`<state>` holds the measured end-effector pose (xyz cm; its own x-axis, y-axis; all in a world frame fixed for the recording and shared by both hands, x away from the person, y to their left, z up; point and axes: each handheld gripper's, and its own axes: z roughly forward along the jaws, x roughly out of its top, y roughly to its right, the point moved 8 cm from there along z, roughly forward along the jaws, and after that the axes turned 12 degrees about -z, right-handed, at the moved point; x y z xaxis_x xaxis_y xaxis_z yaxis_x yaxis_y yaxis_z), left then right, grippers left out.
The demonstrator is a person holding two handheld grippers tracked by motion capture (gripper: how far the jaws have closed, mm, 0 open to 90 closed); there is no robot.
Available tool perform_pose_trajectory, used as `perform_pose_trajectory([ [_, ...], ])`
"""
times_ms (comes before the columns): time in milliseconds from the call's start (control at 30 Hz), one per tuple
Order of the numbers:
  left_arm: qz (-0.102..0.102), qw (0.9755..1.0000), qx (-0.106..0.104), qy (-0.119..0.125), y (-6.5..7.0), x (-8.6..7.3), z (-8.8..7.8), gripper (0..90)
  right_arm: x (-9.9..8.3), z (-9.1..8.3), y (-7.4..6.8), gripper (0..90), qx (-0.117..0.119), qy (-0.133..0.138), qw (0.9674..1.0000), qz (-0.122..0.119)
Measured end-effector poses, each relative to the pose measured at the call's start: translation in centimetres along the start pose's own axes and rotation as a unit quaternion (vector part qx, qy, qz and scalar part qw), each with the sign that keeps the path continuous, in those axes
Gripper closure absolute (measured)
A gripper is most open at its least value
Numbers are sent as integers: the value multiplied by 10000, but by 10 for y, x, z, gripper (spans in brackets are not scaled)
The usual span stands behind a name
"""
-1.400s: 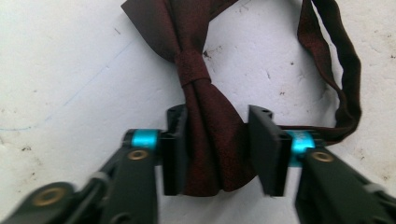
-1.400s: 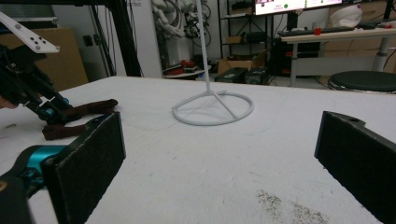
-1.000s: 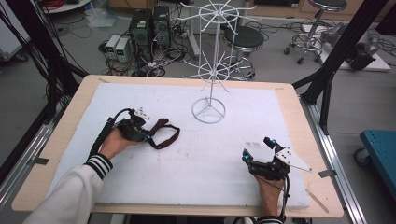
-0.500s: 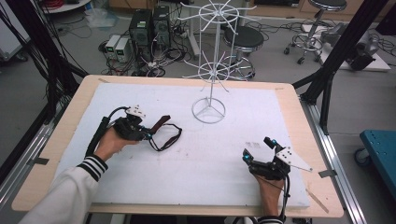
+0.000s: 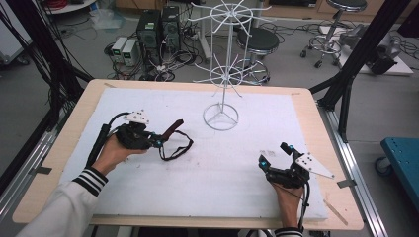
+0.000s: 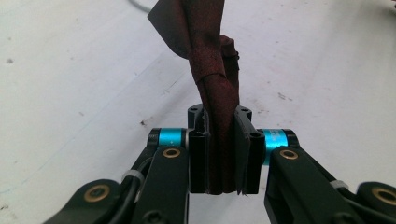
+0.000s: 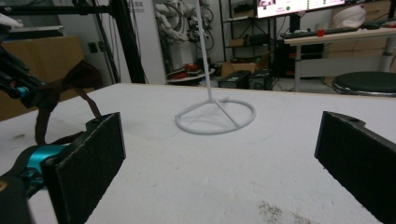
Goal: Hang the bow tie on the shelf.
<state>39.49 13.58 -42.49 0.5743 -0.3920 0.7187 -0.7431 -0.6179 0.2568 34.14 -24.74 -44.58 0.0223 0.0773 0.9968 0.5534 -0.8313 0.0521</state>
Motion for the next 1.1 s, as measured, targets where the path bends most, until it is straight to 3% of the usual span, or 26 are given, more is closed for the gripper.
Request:
perform_pose_trajectory([
  [300, 192, 9990, -369, 179, 18, 3, -3, 779, 20, 4, -4, 11, 358, 63, 9993, 10],
  [600, 249, 9965, -687, 411, 30, 7, -9, 779, 43, 17, -20, 11, 995, 31, 9950, 16],
  [700, 289, 9951, -821, 472, 34, 8, -10, 779, 48, 23, -27, 11, 1212, -89, 9926, -64],
  [800, 334, 9940, -924, 481, 39, 8, -10, 779, 55, 29, -38, 11, 1546, -214, 9874, -247],
  [867, 343, 9931, -991, 524, 41, 9, -10, 779, 56, 31, -41, 11, 1612, -224, 9862, -300],
  [1100, 337, 9897, -1220, 664, 51, 14, -13, 779, 71, 39, -57, 12, 2105, -273, 9751, -637],
])
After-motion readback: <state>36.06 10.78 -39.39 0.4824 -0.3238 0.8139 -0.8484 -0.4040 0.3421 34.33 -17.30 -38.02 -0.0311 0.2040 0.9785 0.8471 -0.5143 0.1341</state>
